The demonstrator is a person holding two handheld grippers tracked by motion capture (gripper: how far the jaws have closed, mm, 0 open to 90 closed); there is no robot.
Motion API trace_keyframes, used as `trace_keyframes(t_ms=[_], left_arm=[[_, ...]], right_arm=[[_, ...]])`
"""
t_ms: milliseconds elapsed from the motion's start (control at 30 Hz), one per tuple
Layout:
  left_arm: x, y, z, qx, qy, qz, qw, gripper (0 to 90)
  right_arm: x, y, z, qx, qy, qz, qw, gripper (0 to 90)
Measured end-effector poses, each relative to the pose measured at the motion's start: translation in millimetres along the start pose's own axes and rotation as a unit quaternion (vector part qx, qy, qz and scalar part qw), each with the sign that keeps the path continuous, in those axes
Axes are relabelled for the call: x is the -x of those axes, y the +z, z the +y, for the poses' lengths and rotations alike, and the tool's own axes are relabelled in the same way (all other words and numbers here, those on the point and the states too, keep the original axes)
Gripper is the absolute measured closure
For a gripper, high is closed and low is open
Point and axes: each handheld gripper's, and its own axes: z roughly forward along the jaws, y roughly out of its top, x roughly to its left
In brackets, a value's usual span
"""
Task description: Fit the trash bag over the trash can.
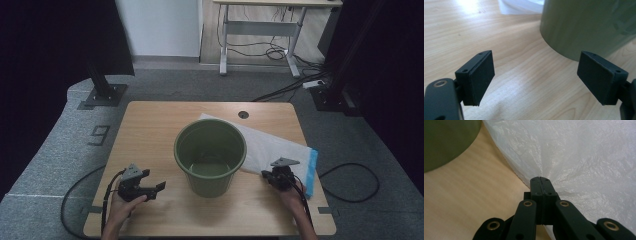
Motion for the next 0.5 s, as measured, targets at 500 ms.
trace_keyframes(t_ms=[500], left_arm=[[-5.1,3.0,-5.2,-0.009,-0.023,0.024,0.9994,14.8]], right_arm=[[-12.9,-22.7,-17.0,0.015,-0.002,-0.005,0.9999,68.1]])
